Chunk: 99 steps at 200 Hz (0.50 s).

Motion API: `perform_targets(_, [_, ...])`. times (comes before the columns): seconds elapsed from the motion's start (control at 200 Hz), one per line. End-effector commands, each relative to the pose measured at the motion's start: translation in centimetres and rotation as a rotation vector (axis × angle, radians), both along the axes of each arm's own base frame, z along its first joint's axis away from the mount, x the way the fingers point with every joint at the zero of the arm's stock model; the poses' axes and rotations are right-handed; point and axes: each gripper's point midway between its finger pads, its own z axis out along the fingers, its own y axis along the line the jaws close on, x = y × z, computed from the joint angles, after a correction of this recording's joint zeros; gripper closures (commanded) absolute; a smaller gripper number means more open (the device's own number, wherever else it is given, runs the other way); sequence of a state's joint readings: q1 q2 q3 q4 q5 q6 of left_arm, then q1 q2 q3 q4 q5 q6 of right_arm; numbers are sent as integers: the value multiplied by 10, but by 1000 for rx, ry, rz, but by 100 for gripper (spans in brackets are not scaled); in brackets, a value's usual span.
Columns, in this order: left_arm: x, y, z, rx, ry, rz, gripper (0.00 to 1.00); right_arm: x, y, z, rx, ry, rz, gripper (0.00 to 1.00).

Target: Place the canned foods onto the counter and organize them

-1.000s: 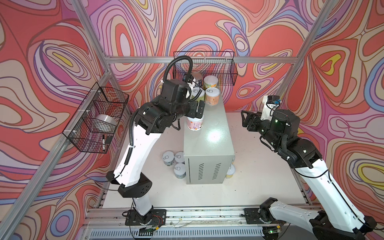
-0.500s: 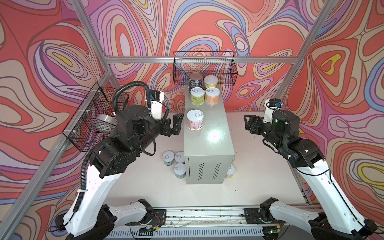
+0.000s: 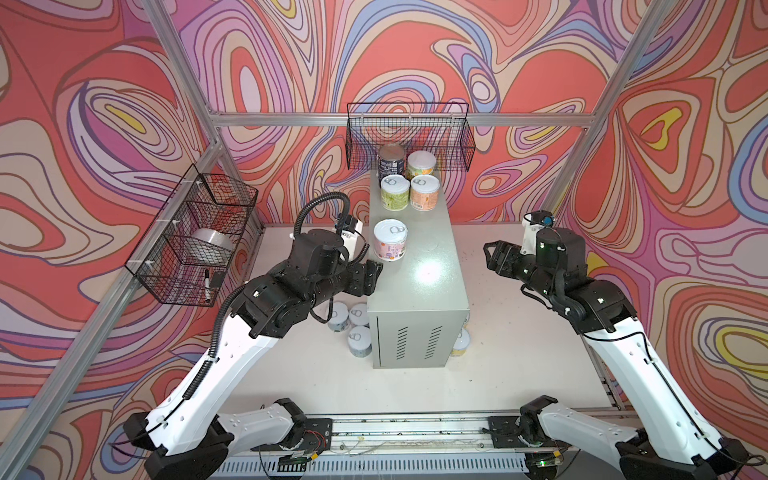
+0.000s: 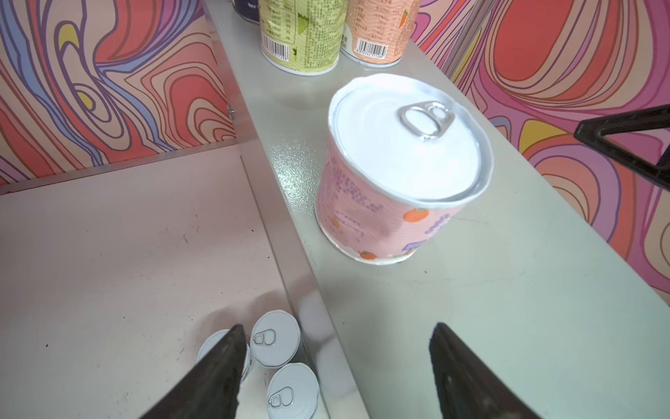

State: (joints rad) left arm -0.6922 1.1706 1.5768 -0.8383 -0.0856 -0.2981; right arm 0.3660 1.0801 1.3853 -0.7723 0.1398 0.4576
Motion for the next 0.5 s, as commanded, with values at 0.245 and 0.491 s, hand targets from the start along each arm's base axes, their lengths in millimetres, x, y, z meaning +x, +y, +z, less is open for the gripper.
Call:
perform_targets(0.245, [12, -20, 13, -72, -34, -37, 31, -4, -1, -1, 23, -7, 0, 22])
perform_targets(0.491, [23, -30, 17, -90, -36, -37, 32, -2, -3, -5, 10, -11, -9, 21])
